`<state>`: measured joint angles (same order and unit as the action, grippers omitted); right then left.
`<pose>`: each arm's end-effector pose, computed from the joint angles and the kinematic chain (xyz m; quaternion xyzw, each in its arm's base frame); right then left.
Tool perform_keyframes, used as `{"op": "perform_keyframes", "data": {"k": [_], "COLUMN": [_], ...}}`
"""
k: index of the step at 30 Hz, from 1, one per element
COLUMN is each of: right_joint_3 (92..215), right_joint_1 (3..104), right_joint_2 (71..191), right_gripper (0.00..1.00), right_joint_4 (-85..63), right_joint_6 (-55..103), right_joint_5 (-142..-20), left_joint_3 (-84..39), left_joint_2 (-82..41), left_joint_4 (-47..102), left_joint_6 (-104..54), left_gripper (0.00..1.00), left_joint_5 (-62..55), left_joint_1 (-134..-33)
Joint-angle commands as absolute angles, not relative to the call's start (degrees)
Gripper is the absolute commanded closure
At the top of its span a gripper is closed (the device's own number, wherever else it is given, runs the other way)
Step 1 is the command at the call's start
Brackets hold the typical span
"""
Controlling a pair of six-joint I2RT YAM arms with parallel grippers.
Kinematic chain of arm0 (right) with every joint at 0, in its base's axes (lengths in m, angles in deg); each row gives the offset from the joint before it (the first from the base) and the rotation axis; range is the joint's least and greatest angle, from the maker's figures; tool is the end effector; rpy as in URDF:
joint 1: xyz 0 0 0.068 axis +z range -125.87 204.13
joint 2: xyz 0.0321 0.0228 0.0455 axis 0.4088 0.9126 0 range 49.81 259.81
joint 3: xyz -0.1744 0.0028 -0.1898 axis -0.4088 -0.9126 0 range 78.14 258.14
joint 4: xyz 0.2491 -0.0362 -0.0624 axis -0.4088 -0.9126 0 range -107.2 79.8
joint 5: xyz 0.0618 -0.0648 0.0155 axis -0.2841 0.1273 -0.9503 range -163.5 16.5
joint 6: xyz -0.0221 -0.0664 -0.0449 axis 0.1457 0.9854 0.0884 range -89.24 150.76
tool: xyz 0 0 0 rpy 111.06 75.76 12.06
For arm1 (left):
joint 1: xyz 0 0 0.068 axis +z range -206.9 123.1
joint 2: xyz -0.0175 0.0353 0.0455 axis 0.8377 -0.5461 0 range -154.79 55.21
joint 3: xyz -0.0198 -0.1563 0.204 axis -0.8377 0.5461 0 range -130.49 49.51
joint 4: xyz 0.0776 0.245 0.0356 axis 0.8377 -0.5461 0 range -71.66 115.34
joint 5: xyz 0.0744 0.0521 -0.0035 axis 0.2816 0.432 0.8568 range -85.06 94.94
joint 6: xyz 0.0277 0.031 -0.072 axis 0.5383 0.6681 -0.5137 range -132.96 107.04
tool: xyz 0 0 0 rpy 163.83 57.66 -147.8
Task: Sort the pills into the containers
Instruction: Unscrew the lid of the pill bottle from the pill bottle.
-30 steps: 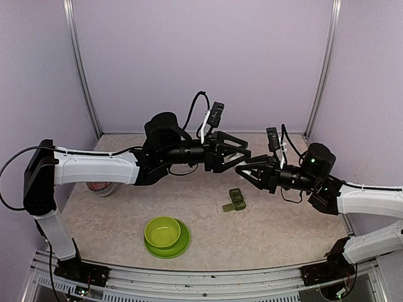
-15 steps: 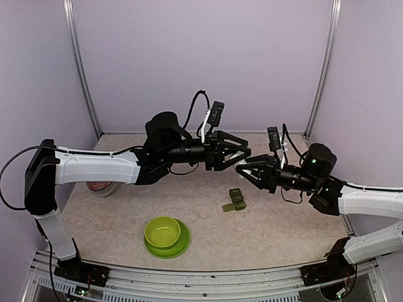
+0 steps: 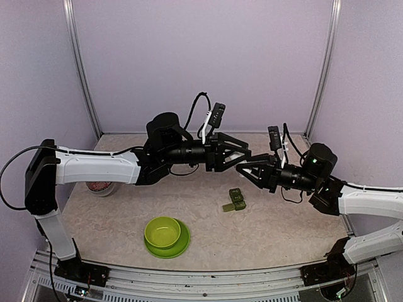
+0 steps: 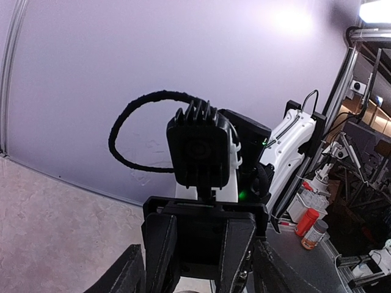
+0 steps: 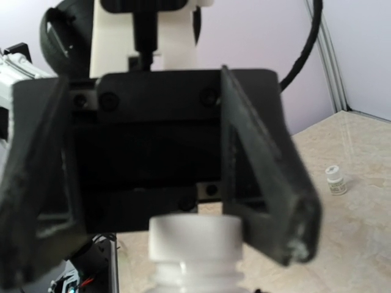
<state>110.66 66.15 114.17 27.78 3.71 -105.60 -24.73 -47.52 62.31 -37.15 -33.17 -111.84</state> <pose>0.1858 0.2195 0.2749 -0.2876 0.6099 0.5575 0.4842 0.2199 -0.3912 0.3120 0.4021 0.5295 -0.6203 0.4162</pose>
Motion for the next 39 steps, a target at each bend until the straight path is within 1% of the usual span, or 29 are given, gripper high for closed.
{"op": "perform_keyframes", "data": {"k": [1,4,9,18,27,33,39], "right_joint_3": [111.61,111.08,110.67,110.73,110.32,110.42,109.99], "right_joint_1": [66.23,66.23,66.05,65.70,65.66,65.66,65.66], "right_joint_2": [113.29,112.89,111.99,111.34,110.98,110.59,110.18], "right_gripper": [0.94,0.94,0.94,0.94,0.94,0.94,0.94], "right_joint_4": [26.93,26.48,25.70,25.44,25.44,24.25,22.98], "right_joint_6": [4.02,4.04,4.05,4.04,5.93,8.74,10.75], "right_joint_5": [-103.05,-101.77,-100.55,-100.47,-100.87,-102.24,-100.84], "left_joint_3": [-25.23,-25.15,-24.90,-24.53,-23.91,-24.14,-25.29], "left_joint_2": [-47.98,-47.85,-47.80,-47.84,-47.60,-46.59,-44.98], "left_joint_4": [62.12,62.00,62.00,61.94,62.07,61.19,55.76], "left_joint_6": [-37.42,-37.40,-37.55,-37.79,-38.54,-40.49,-41.31], "left_gripper": [0.43,0.43,0.49,0.54,0.65,0.66,0.67], "left_joint_5": [-32.77,-32.72,-32.59,-32.33,-31.52,-29.26,-23.86], "left_joint_1": [-111.59,-111.48,-111.39,-111.32,-111.06,-111.04,-111.22]}}
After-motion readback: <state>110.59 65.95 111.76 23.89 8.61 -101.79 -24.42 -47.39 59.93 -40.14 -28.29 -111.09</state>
